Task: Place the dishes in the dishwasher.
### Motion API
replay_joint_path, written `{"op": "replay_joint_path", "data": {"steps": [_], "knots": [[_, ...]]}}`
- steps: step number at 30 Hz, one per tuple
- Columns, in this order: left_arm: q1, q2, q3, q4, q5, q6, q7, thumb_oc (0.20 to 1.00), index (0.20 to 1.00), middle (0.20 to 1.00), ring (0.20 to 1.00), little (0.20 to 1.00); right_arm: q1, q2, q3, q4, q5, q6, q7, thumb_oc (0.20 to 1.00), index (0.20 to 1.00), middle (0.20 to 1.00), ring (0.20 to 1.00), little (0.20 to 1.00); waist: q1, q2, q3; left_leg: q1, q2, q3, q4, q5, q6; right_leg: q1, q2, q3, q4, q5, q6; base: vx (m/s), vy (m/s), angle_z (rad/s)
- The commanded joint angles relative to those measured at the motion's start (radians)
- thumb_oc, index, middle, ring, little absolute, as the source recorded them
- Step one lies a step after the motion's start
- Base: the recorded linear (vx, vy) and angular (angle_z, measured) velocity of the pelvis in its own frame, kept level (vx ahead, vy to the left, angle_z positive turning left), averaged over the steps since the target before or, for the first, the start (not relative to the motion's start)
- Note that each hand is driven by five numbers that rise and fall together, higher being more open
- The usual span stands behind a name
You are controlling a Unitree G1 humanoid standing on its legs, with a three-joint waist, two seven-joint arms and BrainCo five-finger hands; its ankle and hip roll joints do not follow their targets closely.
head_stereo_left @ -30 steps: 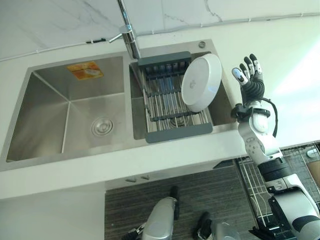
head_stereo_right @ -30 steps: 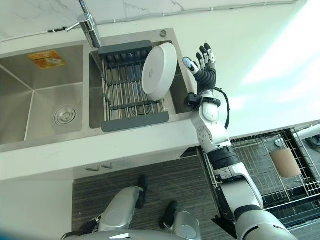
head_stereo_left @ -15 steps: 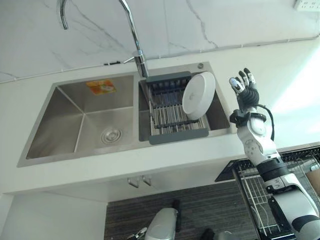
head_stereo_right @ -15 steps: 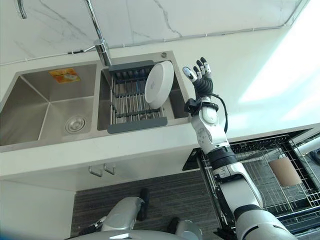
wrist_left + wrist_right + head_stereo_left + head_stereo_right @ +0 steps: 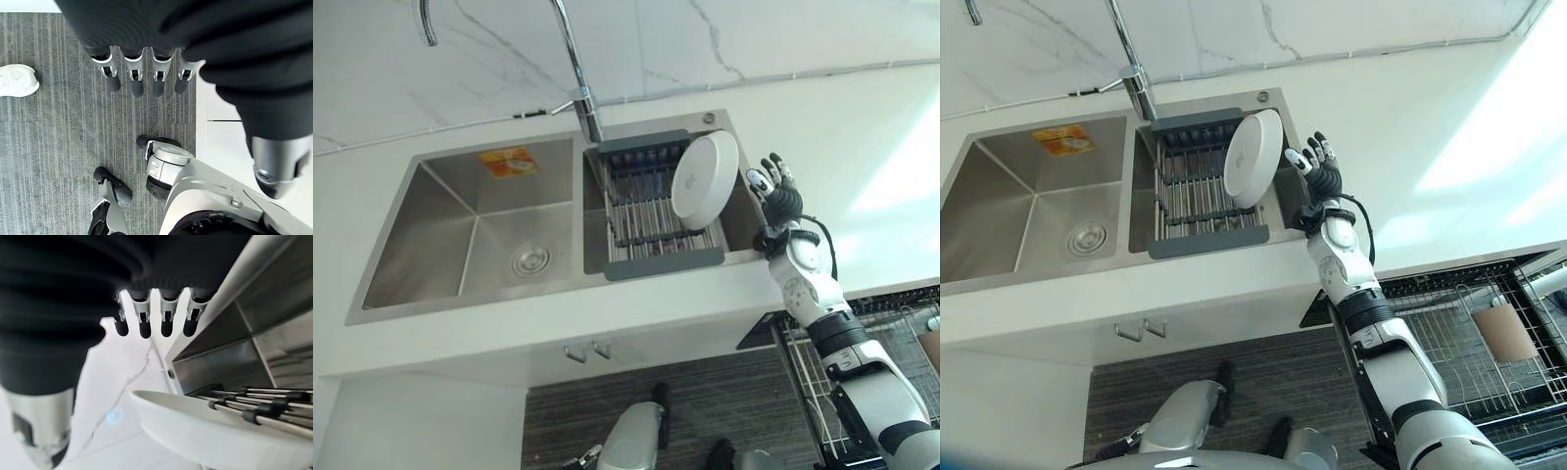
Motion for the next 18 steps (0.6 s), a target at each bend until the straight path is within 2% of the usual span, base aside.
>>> {"op": "replay_joint_path", "data": {"steps": [1, 5, 6, 7, 12, 13, 16, 17, 18], "knots": [[-0.018, -0.008, -0.04, 0.026, 0.01, -0.005, -0.004, 1.0, 1.0, 1.0, 1.0, 1.0, -0.098, -0.014, 0.015, -0.024, 0.038, -0.05, 0.014, 1.0, 1.0, 1.0, 1.0, 1.0, 0.021, -0.006, 0.011, -0.019, 0.004, -0.072, 0.035, -0.053, -0.09, -0.008, 0.0, 0.01, -0.104, 0.132, 0.029, 0.0, 0.0, 0.0], [-0.026, -0.005, -0.047, 0.023, 0.003, -0.01, -0.006, 1.0, 1.0, 1.0, 1.0, 1.0, -0.118, -0.012, 0.018, 0.012, 0.044, -0.05, 0.016, 1.0, 1.0, 1.0, 1.0, 1.0, 0.026, -0.005, 0.023, -0.012, -0.004, -0.083, 0.035, -0.074, -0.097, -0.009, -0.002, 0.023, -0.104, 0.116, 0.037, 0.03, -0.009, 0.02], [-0.031, -0.005, -0.049, 0.022, 0.002, -0.01, -0.006, 1.0, 1.0, 1.0, 1.0, 1.0, -0.121, -0.012, 0.018, 0.018, 0.047, -0.05, 0.019, 1.0, 1.0, 1.0, 1.0, 1.0, 0.026, 0.001, 0.026, -0.025, -0.004, -0.082, 0.035, -0.053, -0.088, -0.02, -0.005, 0.009, -0.104, 0.136, 0.03, 0.0, 0.0, 0.0], [-0.034, -0.005, -0.052, 0.021, -0.002, -0.008, -0.005, 1.0, 1.0, 1.0, 1.0, 1.0, -0.124, -0.01, 0.019, 0.022, 0.049, -0.047, 0.023, 1.0, 1.0, 1.0, 1.0, 1.0, 0.026, -0.002, 0.026, -0.014, -0.007, -0.088, 0.035, -0.075, -0.096, -0.013, -0.004, 0.022, -0.104, 0.117, 0.038, 0.0, 0.0, 0.0], [-0.041, -0.002, -0.057, 0.022, -0.011, -0.01, -0.008, 1.0, 1.0, 1.0, 1.0, 1.0, -0.143, -0.008, 0.029, 0.045, 0.058, -0.053, 0.039, 1.0, 1.0, 1.0, 1.0, 1.0, 0.027, 0.002, 0.035, -0.018, -0.014, -0.095, 0.035, -0.075, -0.094, -0.023, -0.006, 0.024, -0.104, 0.119, 0.038, -0.01, 0.006, 0.02], [-0.044, -0.001, -0.059, 0.02, -0.012, -0.01, -0.008, 1.0, 1.0, 1.0, 1.0, 1.0, -0.148, -0.005, 0.03, 0.046, 0.055, -0.055, 0.041, 1.0, 1.0, 1.0, 1.0, 1.0, 0.028, 0.008, 0.039, -0.031, -0.014, -0.094, 0.035, -0.053, -0.085, -0.035, -0.009, 0.01, -0.104, 0.14, 0.03, -0.09, 0.042, 0.0], [-0.05, -0.001, -0.062, 0.019, -0.015, -0.009, -0.008, 1.0, 1.0, 1.0, 1.0, 1.0, -0.159, -0.001, 0.038, 0.047, 0.054, -0.063, 0.051, 1.0, 1.0, 1.0, 1.0, 1.0, 0.029, 0.009, 0.044, -0.033, -0.018, -0.1, 0.035, -0.054, -0.084, -0.038, -0.01, 0.009, -0.104, 0.141, 0.031, -0.01, 0.005, 0.09], [-0.051, 0.001, -0.06, 0.02, -0.015, -0.008, -0.011, 1.0, 1.0, 1.0, 1.0, 1.0, -0.163, 0.001, 0.042, 0.039, 0.055, -0.056, 0.058, 1.0, 1.0, 1.0, 1.0, 1.0, 0.03, 0.004, 0.043, -0.022, -0.02, -0.104, 0.035, -0.076, -0.09, -0.029, -0.009, 0.022, -0.104, 0.121, 0.039, 0.08, -0.029, 0.09], [-0.053, 0.002, -0.059, 0.021, -0.015, -0.006, -0.013, 1.0, 1.0, 1.0, 1.0, 1.0, -0.164, 0.001, 0.043, 0.037, 0.057, -0.056, 0.064, 1.0, 1.0, 1.0, 1.0, 1.0, 0.03, 0.004, 0.043, -0.022, -0.021, -0.104, 0.035, -0.076, -0.089, -0.03, -0.009, 0.022, -0.104, 0.121, 0.038, 0.08, -0.03, 0.03]]}}
